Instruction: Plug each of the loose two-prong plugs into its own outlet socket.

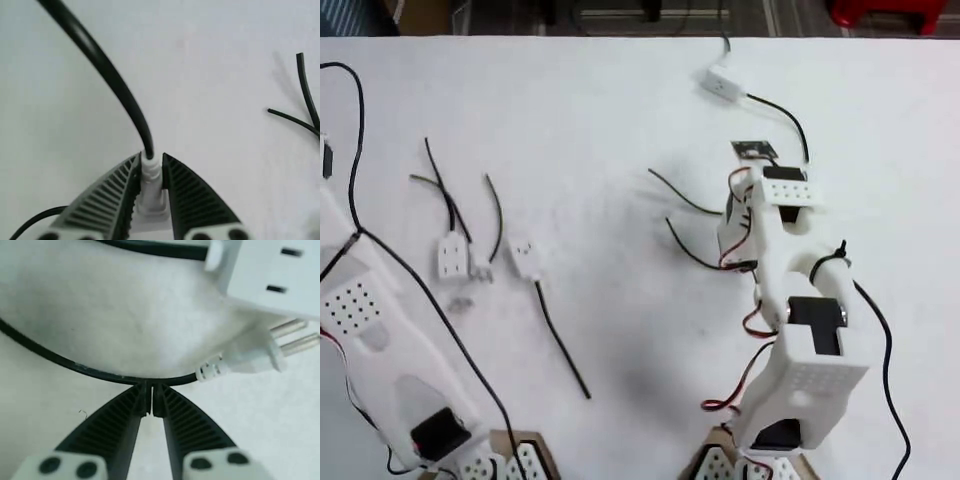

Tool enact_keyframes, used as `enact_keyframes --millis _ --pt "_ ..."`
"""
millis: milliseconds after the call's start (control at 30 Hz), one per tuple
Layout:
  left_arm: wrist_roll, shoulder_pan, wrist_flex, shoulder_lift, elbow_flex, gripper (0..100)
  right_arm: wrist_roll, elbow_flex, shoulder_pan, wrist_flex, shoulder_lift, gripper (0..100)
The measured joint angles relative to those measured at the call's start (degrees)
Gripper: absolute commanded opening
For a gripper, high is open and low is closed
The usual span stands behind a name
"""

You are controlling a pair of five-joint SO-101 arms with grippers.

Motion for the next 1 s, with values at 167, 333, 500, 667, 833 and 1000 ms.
enact_keyframes --millis 167,333,500,667,833,1000 --pt "2.29 0.00 4.04 -7.65 0.00 2 0.00 0.00 -0.09 -0.18 0.00 1.9" --pt "5.80 -1.14 4.92 -16.09 0.00 2 0.00 0.00 -0.09 -0.18 0.18 1.9" --pt "6.42 -2.55 4.92 -25.58 0.00 2 0.00 0.00 0.00 -0.18 0.26 1.9" --pt "10.02 -4.40 5.01 -33.49 0.35 2 0.00 0.00 0.00 -0.18 0.26 1.9" --pt "10.64 -5.10 5.01 -44.13 13.89 2 0.00 0.00 0.00 -0.18 0.26 1.9" --pt "10.73 -4.40 4.57 -60.40 38.42 2 0.00 0.00 0.00 -0.18 0.26 1.9"
